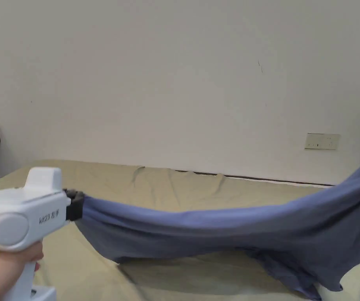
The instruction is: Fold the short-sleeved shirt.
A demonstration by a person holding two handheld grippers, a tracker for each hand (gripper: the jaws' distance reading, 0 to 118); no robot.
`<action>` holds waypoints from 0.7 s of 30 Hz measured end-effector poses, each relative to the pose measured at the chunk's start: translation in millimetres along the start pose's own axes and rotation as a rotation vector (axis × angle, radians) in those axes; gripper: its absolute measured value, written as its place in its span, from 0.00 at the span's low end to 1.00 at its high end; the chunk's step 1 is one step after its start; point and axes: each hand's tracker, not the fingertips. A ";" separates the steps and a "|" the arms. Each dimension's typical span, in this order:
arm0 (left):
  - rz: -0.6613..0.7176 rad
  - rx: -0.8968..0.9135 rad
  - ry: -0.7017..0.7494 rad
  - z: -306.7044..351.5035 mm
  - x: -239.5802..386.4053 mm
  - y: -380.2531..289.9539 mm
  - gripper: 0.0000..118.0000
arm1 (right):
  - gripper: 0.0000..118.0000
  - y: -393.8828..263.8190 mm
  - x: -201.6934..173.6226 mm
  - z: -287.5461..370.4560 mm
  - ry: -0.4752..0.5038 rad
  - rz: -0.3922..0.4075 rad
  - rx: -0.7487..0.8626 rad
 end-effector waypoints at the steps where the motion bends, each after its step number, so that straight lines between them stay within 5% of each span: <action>1: 0.033 0.003 -0.018 13.4 -2.4 -14.1 0.01 | 0.01 -8.1 -1.1 16.8 0.005 0.033 0.034; 14: 0.118 -0.090 -0.112 196.6 -29.2 -171.6 0.01 | 0.01 -131.9 14.0 254.0 0.096 -0.005 -0.115; 18: 0.110 -0.181 -0.118 236.0 -23.9 -227.3 0.01 | 0.01 -189.7 10.0 300.7 0.103 -0.072 -0.270; 21: 0.099 -0.218 -0.131 252.1 -22.2 -256.1 0.01 | 0.01 -223.6 4.8 322.8 0.099 0.005 -0.318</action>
